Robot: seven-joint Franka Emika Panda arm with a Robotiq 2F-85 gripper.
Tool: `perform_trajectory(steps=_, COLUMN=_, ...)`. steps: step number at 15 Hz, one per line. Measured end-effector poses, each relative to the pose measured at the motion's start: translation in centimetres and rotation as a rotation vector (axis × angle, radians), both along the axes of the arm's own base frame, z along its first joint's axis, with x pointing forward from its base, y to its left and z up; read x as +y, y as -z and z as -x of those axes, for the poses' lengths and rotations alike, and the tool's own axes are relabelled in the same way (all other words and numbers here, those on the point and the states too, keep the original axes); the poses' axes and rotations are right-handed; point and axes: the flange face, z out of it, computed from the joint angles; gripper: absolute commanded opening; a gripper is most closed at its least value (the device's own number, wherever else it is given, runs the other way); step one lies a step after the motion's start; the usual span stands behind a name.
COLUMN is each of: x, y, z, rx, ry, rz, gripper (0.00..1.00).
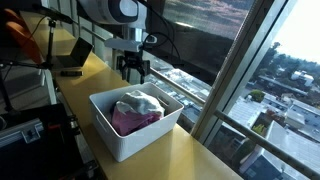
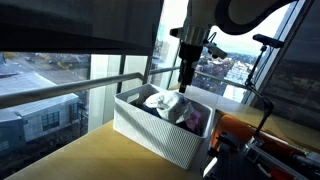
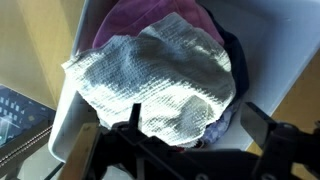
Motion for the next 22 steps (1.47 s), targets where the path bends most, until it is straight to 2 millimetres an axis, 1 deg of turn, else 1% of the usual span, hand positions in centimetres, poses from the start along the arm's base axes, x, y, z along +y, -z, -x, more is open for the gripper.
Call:
perform_trajectory(steps=2, x=1.4, y=-1.7, z=1.3, rx=-0.043, ry=0.014, rz=-0.040, gripper=1.00)
perform_trajectory(steps=6, x=5.8, y=-5.1, z=4.3, rx=-0.104, ry=0.108, rz=-0.209, gripper=1.00)
perform_trajectory(steps=8, x=7.6, y=-6.0, z=5.8, rx=-0.126, ry=0.167, rz=-0.286, gripper=1.00)
perform_trajectory(steps=9, x=8.1, y=-6.1, z=6.4, rx=-0.132, ry=0.185, rz=-0.304, gripper=1.00)
perform_trajectory(steps=11, x=8.3, y=-6.0, z=7.1, rx=-0.134, ry=0.203, rz=-0.313, gripper=1.00)
perform_trajectory(steps=22, x=8.1, y=-5.8, z=7.1, rx=-0.139, ry=0.211, rz=-0.319, gripper=1.00)
